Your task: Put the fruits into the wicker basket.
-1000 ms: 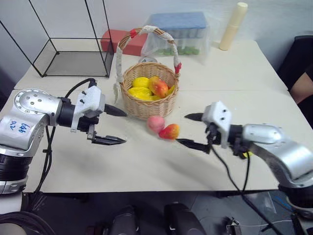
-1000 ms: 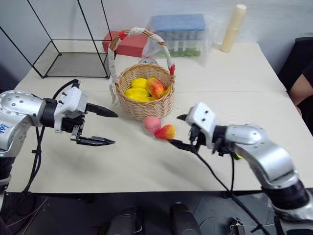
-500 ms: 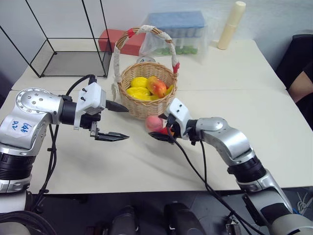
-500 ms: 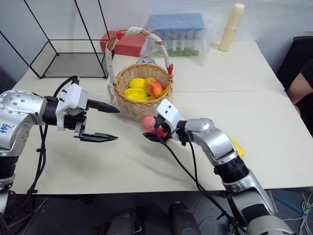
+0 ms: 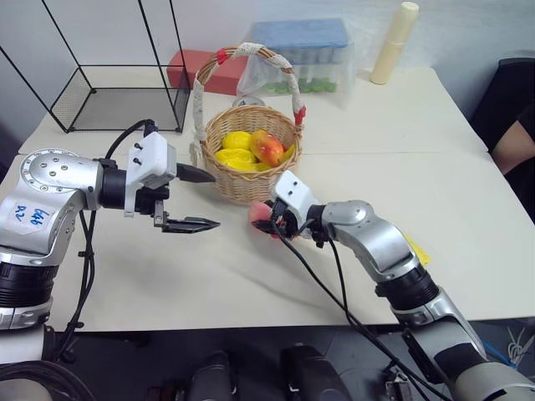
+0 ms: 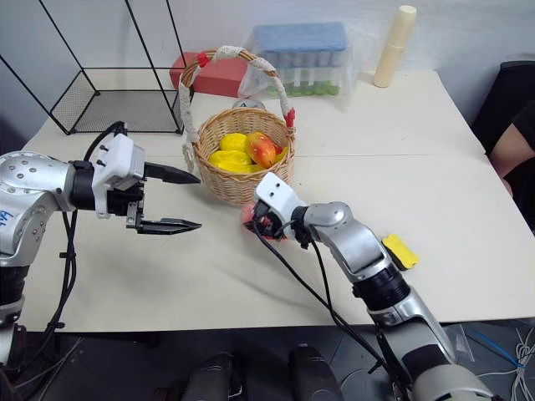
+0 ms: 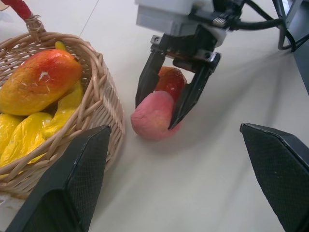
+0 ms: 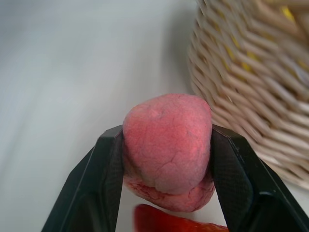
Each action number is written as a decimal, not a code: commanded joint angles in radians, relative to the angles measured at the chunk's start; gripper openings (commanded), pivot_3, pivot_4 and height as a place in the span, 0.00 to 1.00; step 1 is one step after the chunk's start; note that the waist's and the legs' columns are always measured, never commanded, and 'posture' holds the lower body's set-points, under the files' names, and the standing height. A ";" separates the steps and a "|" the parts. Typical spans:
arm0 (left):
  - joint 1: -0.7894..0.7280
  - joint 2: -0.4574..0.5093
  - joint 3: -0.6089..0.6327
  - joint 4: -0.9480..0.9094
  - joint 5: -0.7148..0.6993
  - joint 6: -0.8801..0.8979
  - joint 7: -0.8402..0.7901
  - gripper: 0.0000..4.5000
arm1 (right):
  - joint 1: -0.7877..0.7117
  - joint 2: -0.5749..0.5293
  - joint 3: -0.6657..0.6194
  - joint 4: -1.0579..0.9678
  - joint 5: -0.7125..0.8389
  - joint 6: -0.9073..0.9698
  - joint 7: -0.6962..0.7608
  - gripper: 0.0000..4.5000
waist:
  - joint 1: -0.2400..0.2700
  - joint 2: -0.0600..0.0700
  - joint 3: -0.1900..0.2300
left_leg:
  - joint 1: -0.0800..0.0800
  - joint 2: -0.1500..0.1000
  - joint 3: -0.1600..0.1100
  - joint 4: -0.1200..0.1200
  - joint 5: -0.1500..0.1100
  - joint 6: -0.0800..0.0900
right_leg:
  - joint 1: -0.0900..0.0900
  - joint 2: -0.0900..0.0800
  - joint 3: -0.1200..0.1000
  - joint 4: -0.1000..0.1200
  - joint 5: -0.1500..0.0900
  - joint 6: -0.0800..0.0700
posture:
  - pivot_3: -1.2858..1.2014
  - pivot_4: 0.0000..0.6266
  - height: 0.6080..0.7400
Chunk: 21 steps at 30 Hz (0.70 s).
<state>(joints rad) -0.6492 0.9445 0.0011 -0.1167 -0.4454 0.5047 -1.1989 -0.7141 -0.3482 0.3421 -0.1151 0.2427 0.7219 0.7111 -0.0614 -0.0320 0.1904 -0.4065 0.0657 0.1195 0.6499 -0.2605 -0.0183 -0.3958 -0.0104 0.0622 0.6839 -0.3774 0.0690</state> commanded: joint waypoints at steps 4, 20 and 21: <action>0.021 0.018 0.090 0.085 -0.022 0.017 0.000 1.00 | -0.091 0.013 -0.215 -0.149 0.234 0.080 0.071 0.47 | -0.001 0.000 0.000 | 0.000 0.000 0.000 0.000 0.000 0.000 | 0.000 0.000 -0.001 0.000 0.000 0.000 | 0.52 0.24 1.00; 0.030 -0.010 0.228 0.024 -0.140 0.156 0.117 1.00 | -0.412 0.124 -0.109 0.428 -0.059 -0.239 -0.002 0.91 | -0.028 -0.001 0.000 | -0.001 0.000 -0.001 0.000 -0.001 -0.001 | -0.003 -0.002 -0.001 0.006 -0.001 -0.002 | 0.52 0.24 1.00; 0.030 -0.011 0.228 0.022 -0.142 0.157 0.119 1.00 | -0.412 0.124 -0.113 0.422 -0.061 -0.237 0.000 0.98 | -0.029 -0.001 0.000 | -0.001 0.000 -0.001 0.000 -0.001 -0.001 | -0.003 -0.001 -0.001 0.006 -0.001 -0.002 | 0.52 0.24 1.00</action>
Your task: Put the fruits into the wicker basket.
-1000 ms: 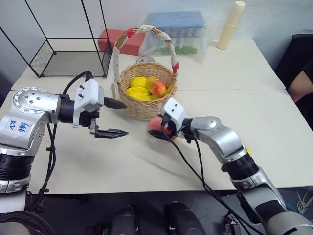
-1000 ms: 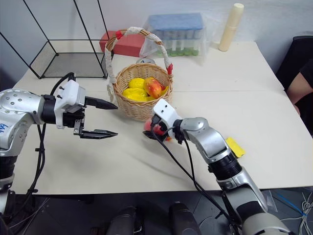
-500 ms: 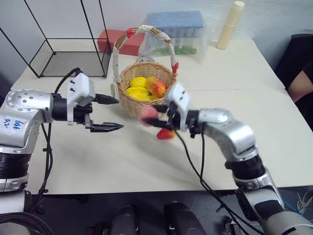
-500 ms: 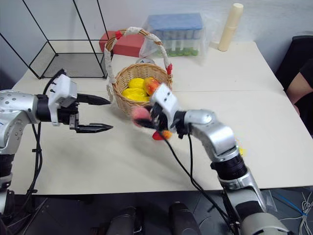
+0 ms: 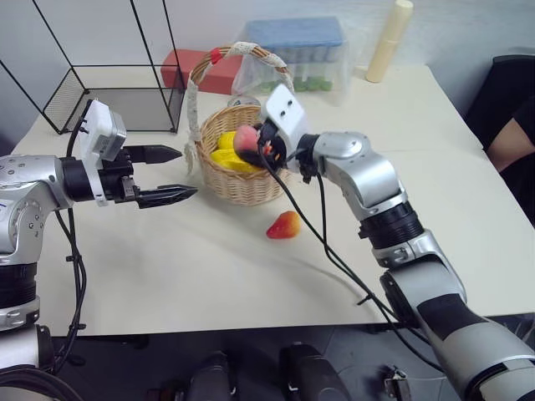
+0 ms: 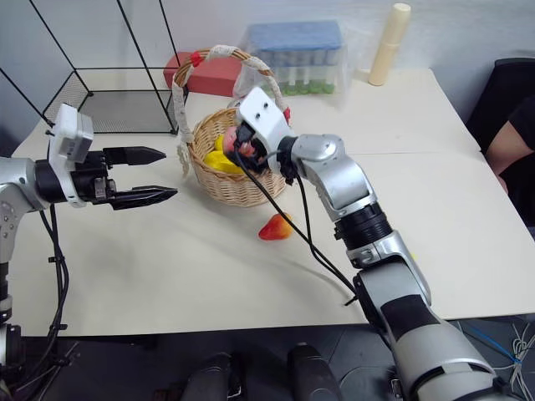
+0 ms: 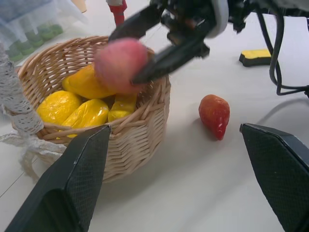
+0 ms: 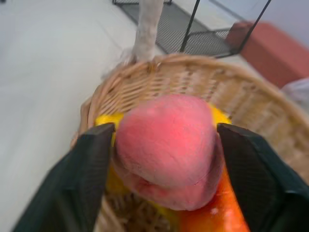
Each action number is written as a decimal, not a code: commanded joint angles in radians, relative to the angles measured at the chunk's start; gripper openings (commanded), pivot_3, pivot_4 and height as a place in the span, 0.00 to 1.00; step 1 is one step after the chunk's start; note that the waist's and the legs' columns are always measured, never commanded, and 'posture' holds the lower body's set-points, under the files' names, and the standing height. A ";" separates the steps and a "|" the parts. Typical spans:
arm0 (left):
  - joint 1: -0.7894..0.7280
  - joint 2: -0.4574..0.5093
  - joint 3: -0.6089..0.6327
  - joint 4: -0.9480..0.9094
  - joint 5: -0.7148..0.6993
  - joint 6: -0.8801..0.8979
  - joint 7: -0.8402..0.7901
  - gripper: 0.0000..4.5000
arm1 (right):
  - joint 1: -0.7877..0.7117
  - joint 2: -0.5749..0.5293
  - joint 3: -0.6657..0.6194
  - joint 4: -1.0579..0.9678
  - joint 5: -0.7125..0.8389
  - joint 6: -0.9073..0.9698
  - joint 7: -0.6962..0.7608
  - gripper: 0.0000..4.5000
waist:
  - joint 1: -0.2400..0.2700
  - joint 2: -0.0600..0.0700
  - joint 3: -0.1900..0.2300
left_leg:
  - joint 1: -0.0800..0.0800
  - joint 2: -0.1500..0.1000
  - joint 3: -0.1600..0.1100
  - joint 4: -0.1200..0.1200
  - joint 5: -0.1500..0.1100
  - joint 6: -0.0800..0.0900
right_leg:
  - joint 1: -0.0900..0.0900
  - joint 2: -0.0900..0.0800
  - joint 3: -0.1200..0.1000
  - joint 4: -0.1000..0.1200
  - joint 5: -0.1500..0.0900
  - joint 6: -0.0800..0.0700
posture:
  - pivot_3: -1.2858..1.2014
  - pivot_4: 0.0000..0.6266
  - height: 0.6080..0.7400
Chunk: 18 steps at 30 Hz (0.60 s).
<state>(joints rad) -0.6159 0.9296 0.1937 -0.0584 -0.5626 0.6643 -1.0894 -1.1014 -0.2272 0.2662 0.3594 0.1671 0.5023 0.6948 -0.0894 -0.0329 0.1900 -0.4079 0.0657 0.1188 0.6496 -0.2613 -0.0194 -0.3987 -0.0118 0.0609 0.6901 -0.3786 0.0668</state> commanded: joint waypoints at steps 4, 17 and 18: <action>-0.010 -0.012 0.014 -0.069 -0.044 0.003 0.002 1.00 | 0.028 -0.052 -0.088 -0.214 0.075 0.043 0.073 0.99 | 0.002 0.000 0.000 | 0.001 0.000 0.000 0.000 0.000 -0.001 | 0.000 0.000 -0.001 0.000 0.000 0.000 | 0.52 0.24 1.00; -0.053 -0.013 -0.125 -0.094 0.018 -0.100 -0.097 1.00 | 0.512 -0.367 -0.048 -0.603 0.083 0.024 0.215 0.99 | 0.007 0.000 0.000 | 0.003 0.001 -0.001 0.001 0.000 -0.001 | 0.004 0.003 0.000 -0.005 0.000 0.000 | 0.52 0.24 1.00; -0.058 -0.015 -0.134 -0.083 0.032 -0.113 -0.097 1.00 | 0.524 -0.356 -0.033 -0.593 0.076 0.009 0.215 0.99 | 0.003 0.000 0.000 | 0.003 0.001 -0.001 0.000 0.001 -0.002 | 0.004 0.003 0.000 -0.004 0.000 0.000 | 0.52 0.24 1.00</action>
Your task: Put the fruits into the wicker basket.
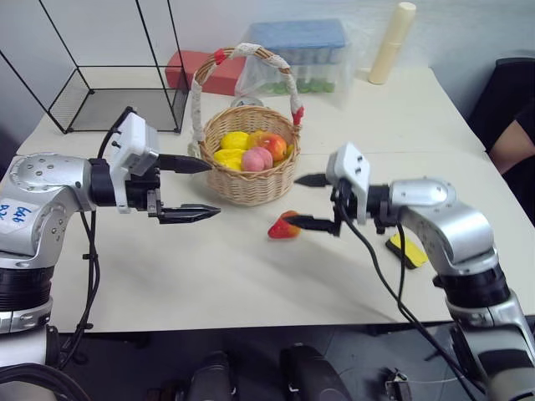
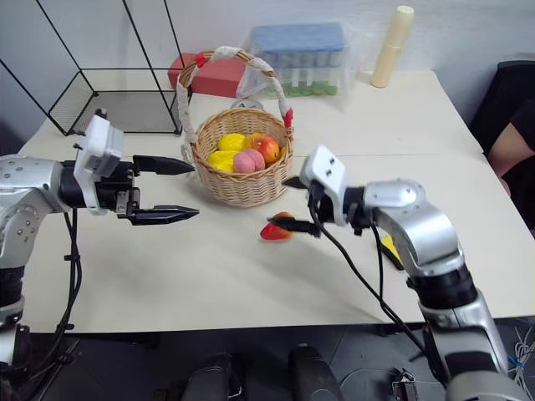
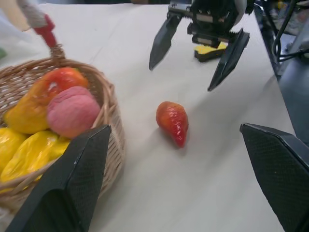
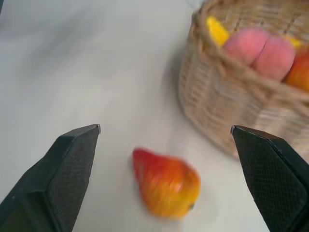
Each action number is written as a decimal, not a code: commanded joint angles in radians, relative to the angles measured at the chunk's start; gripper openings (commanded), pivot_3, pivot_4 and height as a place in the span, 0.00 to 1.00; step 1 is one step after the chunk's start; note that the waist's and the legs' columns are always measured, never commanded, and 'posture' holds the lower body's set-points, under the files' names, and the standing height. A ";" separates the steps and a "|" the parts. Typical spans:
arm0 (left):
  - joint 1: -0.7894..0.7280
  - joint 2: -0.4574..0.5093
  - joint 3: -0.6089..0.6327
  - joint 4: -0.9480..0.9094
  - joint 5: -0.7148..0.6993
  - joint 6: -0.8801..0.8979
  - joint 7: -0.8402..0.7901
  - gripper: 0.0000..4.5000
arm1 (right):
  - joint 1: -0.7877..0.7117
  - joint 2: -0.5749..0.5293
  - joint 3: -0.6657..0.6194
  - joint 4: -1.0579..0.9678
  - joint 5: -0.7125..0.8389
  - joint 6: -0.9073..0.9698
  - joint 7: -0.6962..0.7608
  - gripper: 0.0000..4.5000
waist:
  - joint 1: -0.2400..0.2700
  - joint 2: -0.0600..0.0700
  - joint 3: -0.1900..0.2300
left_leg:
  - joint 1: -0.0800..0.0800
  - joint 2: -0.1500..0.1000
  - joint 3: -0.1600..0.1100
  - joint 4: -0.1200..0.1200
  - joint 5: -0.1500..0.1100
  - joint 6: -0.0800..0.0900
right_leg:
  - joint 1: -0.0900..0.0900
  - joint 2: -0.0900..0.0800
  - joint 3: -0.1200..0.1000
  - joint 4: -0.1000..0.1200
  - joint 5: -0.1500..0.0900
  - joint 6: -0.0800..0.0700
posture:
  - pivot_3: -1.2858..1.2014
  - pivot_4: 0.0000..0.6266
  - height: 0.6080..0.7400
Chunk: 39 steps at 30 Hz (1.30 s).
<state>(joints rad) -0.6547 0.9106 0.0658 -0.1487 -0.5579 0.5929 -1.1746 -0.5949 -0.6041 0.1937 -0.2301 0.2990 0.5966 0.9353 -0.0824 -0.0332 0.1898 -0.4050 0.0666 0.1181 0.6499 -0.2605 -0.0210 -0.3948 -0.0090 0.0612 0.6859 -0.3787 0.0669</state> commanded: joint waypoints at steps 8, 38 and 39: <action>-0.050 -0.010 -0.028 0.032 0.041 -0.058 -0.027 1.00 | 0.007 0.150 0.101 0.209 -0.181 -0.217 -0.134 0.99 | -0.001 0.000 0.000 | 0.000 0.000 0.001 0.001 0.000 -0.001 | -0.001 0.000 0.001 0.002 0.000 0.000 | 0.52 0.24 1.00; 0.030 -0.035 0.151 0.034 -0.040 0.085 0.136 1.00 | -0.639 0.448 0.049 0.835 -0.250 -0.217 -0.405 0.87 | -0.005 0.000 0.000 | -0.001 -0.001 0.000 0.001 0.000 0.000 | -0.003 -0.003 -0.001 0.004 0.000 -0.001 | 0.52 0.24 1.00; 0.032 -0.035 0.153 0.029 -0.043 0.087 0.141 1.00 | -0.650 0.452 0.042 0.856 -0.256 -0.236 -0.408 0.94 | -0.006 0.000 0.000 | -0.001 -0.001 0.000 0.000 0.000 0.000 | -0.003 -0.003 -0.001 0.004 0.000 -0.001 | 0.52 0.24 1.00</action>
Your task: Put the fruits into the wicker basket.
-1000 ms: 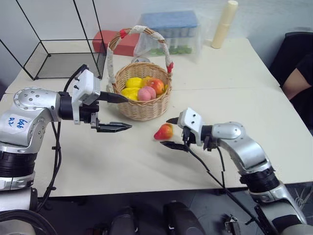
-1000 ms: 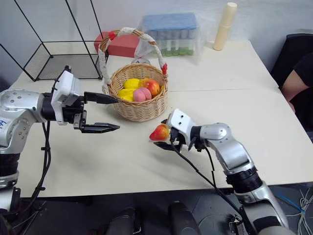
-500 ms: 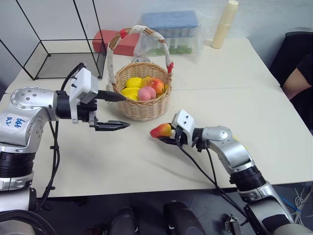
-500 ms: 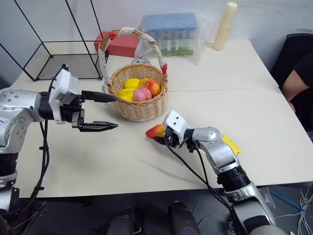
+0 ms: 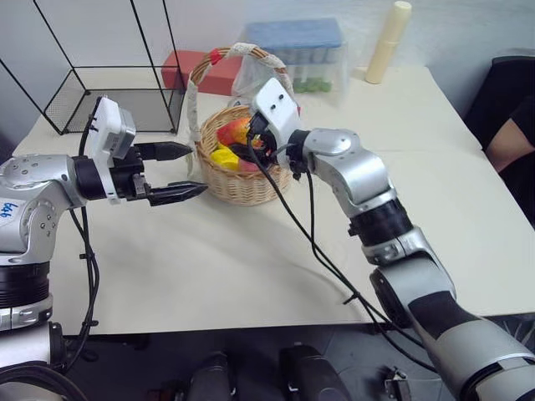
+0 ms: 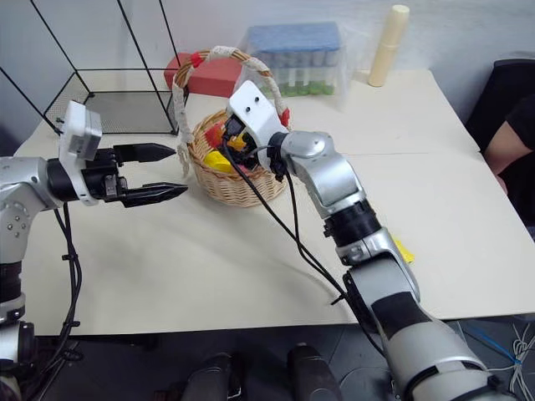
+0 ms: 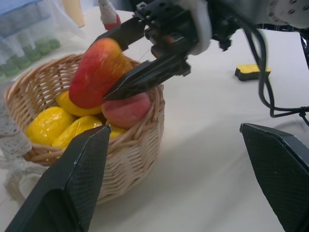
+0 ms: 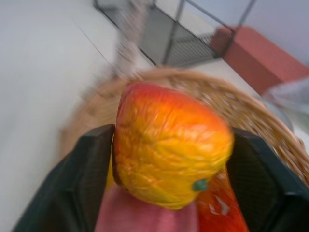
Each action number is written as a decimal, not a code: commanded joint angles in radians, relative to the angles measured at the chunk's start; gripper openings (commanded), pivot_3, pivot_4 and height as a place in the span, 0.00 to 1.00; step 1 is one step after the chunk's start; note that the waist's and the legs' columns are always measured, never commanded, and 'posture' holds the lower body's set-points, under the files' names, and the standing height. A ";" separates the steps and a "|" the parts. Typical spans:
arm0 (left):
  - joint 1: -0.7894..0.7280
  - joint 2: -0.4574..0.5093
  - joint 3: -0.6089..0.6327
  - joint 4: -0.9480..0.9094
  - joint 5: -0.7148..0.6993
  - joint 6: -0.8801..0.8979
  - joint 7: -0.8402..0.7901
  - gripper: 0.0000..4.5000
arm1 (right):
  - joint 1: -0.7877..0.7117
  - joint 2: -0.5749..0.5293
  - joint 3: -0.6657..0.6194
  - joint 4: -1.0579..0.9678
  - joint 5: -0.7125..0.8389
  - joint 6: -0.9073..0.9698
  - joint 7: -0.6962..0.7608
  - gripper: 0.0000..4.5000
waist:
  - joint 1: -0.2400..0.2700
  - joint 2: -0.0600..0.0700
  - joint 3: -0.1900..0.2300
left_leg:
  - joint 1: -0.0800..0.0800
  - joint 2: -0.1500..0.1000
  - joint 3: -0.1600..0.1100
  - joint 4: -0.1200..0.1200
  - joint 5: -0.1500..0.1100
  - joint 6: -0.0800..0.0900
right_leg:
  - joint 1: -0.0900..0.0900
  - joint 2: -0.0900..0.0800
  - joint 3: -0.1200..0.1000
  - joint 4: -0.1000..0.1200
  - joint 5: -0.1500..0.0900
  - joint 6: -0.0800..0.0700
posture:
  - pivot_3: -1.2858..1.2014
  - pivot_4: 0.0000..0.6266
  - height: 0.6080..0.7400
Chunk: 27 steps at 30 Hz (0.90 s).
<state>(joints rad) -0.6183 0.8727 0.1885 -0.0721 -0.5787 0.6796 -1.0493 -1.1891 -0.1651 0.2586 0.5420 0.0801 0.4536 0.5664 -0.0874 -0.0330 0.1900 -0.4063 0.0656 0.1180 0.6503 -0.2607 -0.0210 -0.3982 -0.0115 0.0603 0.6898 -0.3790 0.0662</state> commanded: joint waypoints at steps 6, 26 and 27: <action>0.009 0.004 0.040 -0.064 -0.035 0.008 0.034 1.00 | 0.000 -0.025 -0.144 -0.192 0.106 0.061 0.052 1.00 | -0.003 0.000 0.000 | -0.001 0.001 0.000 -0.001 0.000 0.000 | -0.001 0.000 0.000 0.001 0.000 0.000 | 0.52 0.24 1.00; -0.128 -0.110 -0.044 -0.062 0.000 -0.025 0.113 1.00 | 0.090 -0.036 -0.277 -0.184 0.133 0.095 -0.154 1.00 | -0.015 0.000 0.000 | 0.000 0.001 0.002 -0.002 0.001 -0.002 | -0.002 0.002 0.002 0.001 0.000 0.000 | 0.52 0.24 1.00; -0.128 -0.114 -0.043 -0.067 -0.002 -0.023 0.119 1.00 | 0.069 -0.029 -0.277 -0.121 0.122 0.052 -0.153 1.00 | -0.016 0.000 0.000 | 0.000 0.001 0.002 -0.002 0.001 -0.002 | -0.002 0.002 0.002 0.000 0.000 0.000 | 0.52 0.24 1.00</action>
<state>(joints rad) -0.7301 0.7589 0.1318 -0.1106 -0.5811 0.6708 -0.9438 -1.0765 -0.2002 -0.0134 0.3690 0.2133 0.5880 0.4082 -0.1037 -0.0329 0.1900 -0.4061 0.0664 0.1197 0.6484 -0.2596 -0.0226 -0.4001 -0.0096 0.0619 0.6902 -0.3790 0.0662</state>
